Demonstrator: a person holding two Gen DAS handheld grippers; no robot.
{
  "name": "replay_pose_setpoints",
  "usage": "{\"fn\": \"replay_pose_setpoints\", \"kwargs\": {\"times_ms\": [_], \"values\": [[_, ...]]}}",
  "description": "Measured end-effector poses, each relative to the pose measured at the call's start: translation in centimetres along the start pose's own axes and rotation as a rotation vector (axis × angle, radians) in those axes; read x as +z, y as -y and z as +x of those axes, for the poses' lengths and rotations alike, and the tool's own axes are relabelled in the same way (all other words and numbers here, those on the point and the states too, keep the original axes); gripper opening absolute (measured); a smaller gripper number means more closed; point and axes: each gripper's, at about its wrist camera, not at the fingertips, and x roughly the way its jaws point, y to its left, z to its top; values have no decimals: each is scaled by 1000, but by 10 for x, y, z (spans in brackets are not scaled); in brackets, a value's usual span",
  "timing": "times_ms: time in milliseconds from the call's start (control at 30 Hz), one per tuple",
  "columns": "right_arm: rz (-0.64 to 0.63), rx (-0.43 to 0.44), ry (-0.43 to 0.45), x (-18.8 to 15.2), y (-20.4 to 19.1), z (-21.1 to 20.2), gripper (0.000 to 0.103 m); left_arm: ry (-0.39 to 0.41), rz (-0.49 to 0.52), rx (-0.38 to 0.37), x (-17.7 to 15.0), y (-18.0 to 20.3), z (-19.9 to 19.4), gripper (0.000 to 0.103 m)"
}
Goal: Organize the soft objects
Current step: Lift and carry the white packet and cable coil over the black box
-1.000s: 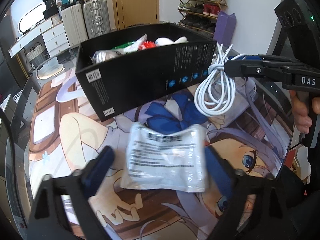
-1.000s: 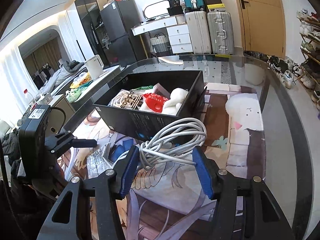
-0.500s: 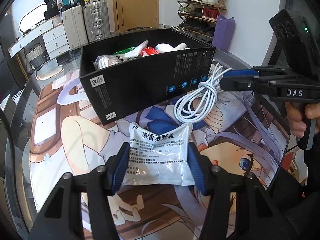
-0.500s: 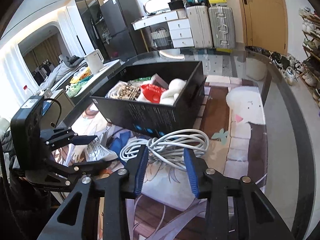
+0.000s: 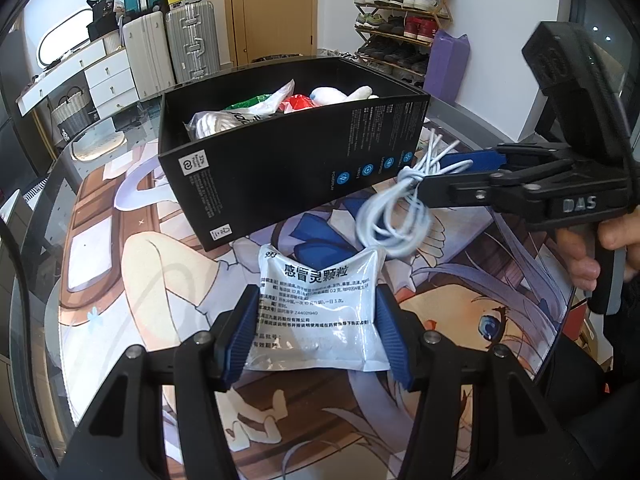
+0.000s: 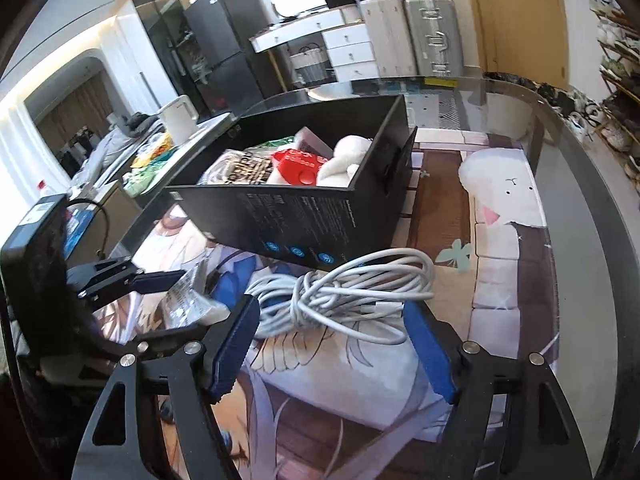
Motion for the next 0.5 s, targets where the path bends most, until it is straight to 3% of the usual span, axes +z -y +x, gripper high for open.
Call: {"fn": "replay_pose_setpoints", "kwargs": {"times_ms": [100,167,267,500], "values": [[39,-28,9,1,0,5,76,0,0,0,0,0,0,56],[18,-63,13,1,-3,6,66,0,-1,0,0,0,0,56],[14,-45,23,0,-1,5,60,0,-1,0,0,0,0,56],[-13,-7,27,-3,1,-2,57,0,-8,-11,2,-1,0,55]]}}
